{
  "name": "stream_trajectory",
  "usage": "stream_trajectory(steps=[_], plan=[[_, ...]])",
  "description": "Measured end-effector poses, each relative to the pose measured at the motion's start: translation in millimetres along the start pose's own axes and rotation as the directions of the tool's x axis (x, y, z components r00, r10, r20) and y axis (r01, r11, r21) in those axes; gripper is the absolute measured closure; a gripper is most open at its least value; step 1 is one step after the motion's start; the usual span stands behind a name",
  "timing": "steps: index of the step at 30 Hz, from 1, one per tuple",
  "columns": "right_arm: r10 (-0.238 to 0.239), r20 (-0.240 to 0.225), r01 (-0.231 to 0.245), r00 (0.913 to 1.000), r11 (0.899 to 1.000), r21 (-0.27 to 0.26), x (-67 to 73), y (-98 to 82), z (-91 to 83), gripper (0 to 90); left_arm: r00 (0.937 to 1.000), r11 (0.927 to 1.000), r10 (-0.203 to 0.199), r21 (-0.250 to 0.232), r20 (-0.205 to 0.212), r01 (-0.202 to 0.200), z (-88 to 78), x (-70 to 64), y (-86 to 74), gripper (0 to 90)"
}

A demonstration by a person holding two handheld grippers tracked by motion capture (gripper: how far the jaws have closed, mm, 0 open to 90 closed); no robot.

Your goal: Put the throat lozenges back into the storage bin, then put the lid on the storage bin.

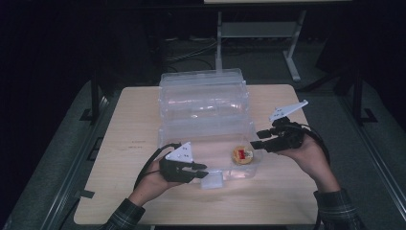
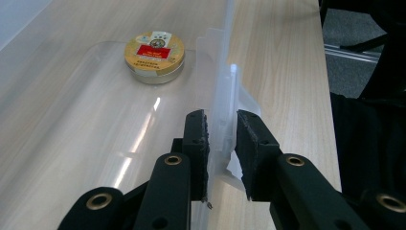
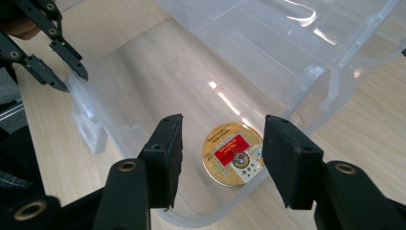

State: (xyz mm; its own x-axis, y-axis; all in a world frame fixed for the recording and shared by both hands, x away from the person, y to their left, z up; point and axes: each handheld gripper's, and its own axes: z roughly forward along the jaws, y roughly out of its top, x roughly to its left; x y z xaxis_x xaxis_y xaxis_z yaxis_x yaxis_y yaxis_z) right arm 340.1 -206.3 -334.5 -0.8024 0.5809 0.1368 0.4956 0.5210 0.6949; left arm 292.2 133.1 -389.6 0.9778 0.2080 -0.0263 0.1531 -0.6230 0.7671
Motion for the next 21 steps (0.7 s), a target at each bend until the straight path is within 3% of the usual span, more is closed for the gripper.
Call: stream_trajectory(steps=[8, 16, 21], plan=[[0.0, -0.039, 0.001, 0.9992, 1.0, 0.02, -1.8, 15.0, -9.1, 39.4, 1.0, 1.0, 0.004, 0.0, -0.001, -0.004, -0.1, 0.3, 0.1, 74.4], [-0.051, -0.031, 0.052, 0.9982, 0.998, 0.044, -2.7, 34.8, -13.4, 39.0, 1.0, 1.0, -0.001, -0.004, 0.0, 0.001, 0.2, 0.2, 0.0, 74.4], [-0.076, -0.036, 0.077, 0.9964, 0.997, 0.029, -7.5, 49.7, -15.9, 42.4, 1.0, 1.0, -0.003, -0.004, 0.001, 0.003, 0.2, 0.2, 0.1, 74.4]])
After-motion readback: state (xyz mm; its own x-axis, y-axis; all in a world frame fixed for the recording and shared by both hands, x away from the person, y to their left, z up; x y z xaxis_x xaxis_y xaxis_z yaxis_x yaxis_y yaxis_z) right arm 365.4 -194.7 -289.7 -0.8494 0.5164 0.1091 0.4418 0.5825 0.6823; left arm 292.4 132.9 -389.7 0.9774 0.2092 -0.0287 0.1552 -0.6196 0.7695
